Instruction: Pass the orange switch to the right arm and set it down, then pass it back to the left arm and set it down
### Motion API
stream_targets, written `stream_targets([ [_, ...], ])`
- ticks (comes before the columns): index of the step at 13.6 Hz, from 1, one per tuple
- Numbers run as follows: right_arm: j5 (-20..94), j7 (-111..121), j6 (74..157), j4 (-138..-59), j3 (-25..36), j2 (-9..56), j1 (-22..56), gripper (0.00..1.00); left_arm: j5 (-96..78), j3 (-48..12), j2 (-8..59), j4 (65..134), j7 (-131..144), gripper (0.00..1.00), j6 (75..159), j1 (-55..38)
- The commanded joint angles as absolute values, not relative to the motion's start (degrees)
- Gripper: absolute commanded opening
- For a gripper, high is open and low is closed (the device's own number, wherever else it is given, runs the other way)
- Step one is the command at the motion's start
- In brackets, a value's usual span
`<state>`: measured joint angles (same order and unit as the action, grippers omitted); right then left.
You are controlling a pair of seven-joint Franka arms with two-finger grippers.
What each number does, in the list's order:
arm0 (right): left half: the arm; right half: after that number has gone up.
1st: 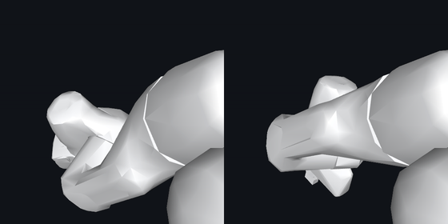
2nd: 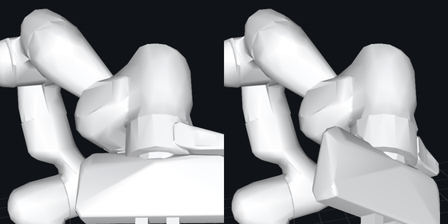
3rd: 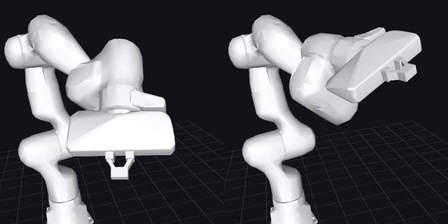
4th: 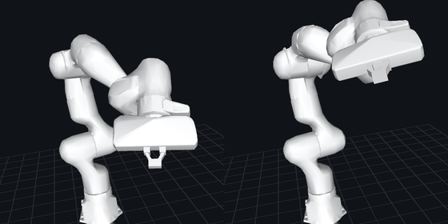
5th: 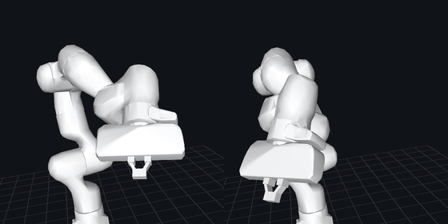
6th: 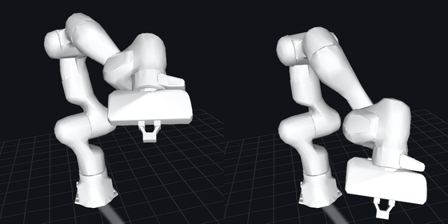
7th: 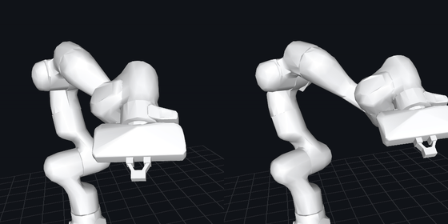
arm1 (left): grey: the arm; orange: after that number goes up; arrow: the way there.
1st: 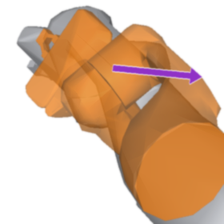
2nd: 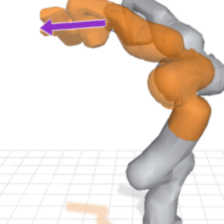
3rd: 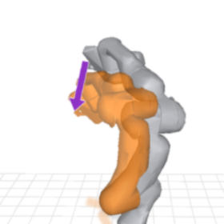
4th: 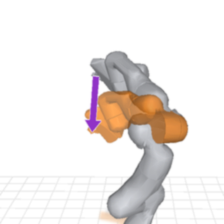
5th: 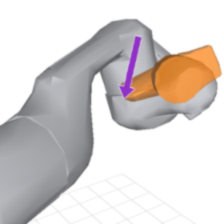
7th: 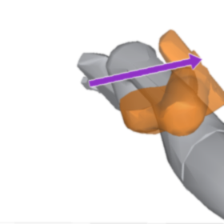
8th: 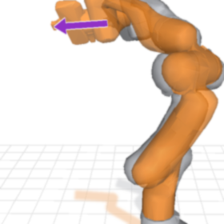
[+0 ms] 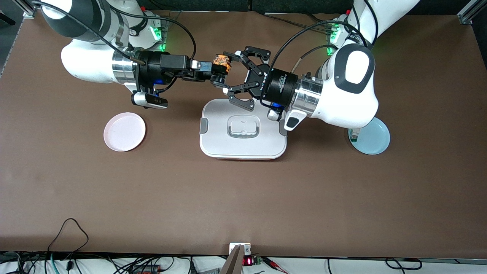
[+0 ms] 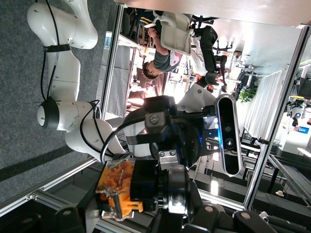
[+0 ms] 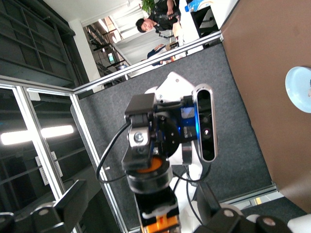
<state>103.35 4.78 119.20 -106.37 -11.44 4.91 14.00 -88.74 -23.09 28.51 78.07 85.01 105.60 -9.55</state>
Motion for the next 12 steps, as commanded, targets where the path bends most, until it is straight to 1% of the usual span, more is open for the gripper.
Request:
stream_targets([
  [1,104.50,5.18,120.59,-106.26,-11.69,4.75,14.15,0.96,-89.21,-22.76,29.44,76.20,86.13,0.00,105.82,-10.28],
  [7,104.33,5.53,120.59,-106.26,-11.78,4.66,15.47,0.90,-89.21,-22.76,29.44,76.20,86.13,0.00,105.82,-10.20],
  [8,104.33,6.32,120.59,-106.26,-11.78,4.66,15.47,0.84,-89.21,-22.76,29.44,76.29,86.13,0.00,105.91,-10.20],
  [11,104.59,9.40,120.59,-106.26,-11.69,4.57,15.47,0.53,-89.21,-22.76,29.44,76.20,86.13,0.00,105.91,-10.28],
  [12,104.59,9.58,120.59,-106.26,-11.78,4.57,15.38,0.47,-89.21,-22.76,29.44,76.29,86.13,0.00,105.82,-10.28],
])
